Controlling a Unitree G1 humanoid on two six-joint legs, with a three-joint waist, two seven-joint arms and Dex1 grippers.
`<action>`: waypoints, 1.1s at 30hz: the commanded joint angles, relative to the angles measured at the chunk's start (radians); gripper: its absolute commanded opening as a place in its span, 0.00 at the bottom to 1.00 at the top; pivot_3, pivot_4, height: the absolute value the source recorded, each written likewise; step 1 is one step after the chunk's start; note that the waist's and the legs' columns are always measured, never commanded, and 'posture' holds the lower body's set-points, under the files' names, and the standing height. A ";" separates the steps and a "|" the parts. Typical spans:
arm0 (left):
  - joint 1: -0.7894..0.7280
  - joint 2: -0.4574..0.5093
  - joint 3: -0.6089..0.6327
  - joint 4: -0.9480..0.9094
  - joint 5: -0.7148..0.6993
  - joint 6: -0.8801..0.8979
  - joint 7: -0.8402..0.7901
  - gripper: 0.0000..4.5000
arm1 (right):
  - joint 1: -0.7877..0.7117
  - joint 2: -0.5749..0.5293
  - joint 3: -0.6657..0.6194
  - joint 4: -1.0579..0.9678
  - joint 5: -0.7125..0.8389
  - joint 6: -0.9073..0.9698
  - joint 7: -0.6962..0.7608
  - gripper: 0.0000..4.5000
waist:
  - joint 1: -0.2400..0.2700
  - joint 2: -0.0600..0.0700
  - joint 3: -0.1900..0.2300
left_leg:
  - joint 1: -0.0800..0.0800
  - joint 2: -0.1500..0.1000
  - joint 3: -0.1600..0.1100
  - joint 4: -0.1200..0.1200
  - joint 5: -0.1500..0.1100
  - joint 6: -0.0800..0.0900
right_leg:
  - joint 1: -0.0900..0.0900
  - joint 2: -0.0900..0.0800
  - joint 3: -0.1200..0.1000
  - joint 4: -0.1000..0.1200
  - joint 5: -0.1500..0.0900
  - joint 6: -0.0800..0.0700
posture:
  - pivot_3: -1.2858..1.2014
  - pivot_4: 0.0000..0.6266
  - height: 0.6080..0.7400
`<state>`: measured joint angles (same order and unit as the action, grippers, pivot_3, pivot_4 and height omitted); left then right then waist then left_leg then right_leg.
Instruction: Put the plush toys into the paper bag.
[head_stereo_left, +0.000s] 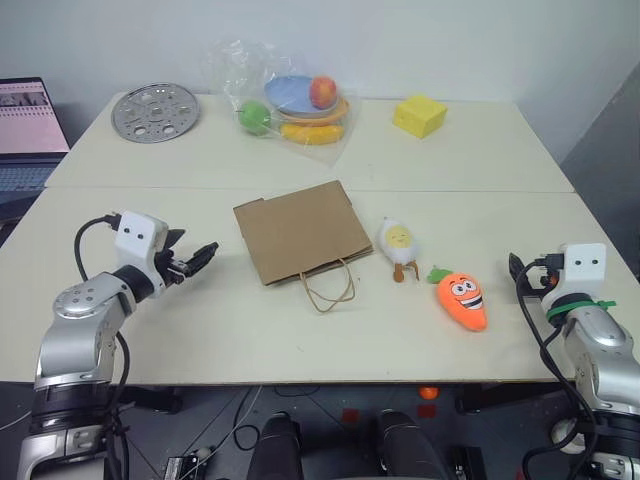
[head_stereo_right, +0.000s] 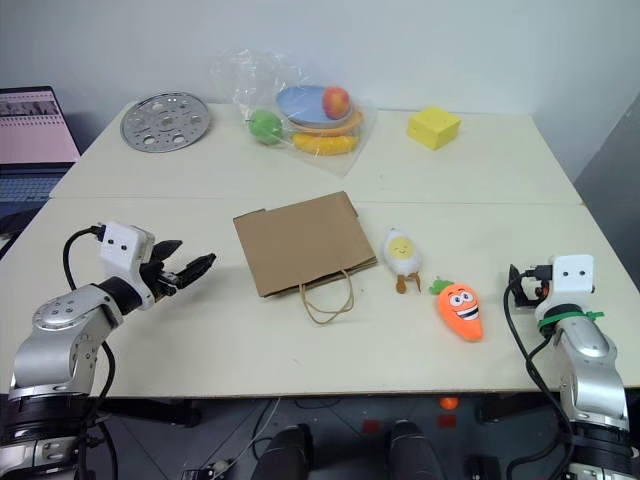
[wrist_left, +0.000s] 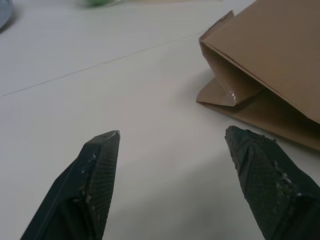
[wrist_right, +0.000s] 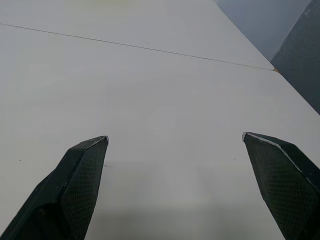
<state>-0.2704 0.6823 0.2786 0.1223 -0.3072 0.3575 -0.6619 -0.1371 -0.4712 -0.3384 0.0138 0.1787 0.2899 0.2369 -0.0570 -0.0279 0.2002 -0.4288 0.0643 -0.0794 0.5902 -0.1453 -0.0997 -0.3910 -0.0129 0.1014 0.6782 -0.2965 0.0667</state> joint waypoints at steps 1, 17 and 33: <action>-0.019 0.017 0.023 -0.036 -0.025 -0.001 -0.016 0.80 | -0.005 -0.019 -0.029 -0.021 0.004 -0.012 -0.003 1.00 | 0.000 0.000 0.000 | 0.000 0.000 0.000 0.000 0.000 0.000 | 0.000 0.000 0.000 0.000 0.000 0.000 | 0.52 0.24 1.00; -0.009 0.025 0.042 -0.027 -0.021 -0.036 -0.025 0.80 | -0.019 -0.024 -0.018 -0.012 0.002 -0.022 0.009 1.00 | 0.000 0.000 0.000 | 0.000 0.000 0.000 0.000 0.000 0.000 | 0.000 0.000 0.000 0.000 0.000 0.000 | 0.52 0.24 1.00; -0.043 0.141 0.049 -0.136 -0.171 0.048 -0.256 0.80 | -0.028 -0.143 0.024 -0.208 0.227 0.134 0.341 1.00 | 0.001 0.000 0.002 | -0.001 0.000 0.000 0.000 0.000 0.000 | 0.000 0.000 0.000 0.000 0.000 0.000 | 0.52 0.24 1.00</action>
<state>-0.2757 0.7717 0.3118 0.0725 -0.4232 0.3824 -0.8416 -0.1636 -0.5677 -0.3178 -0.0704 0.3198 0.3953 0.4564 -0.0556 -0.0276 0.2019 -0.4306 0.0643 -0.0797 0.5901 -0.1454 -0.0997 -0.3925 -0.0129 0.1011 0.6784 -0.2965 0.0667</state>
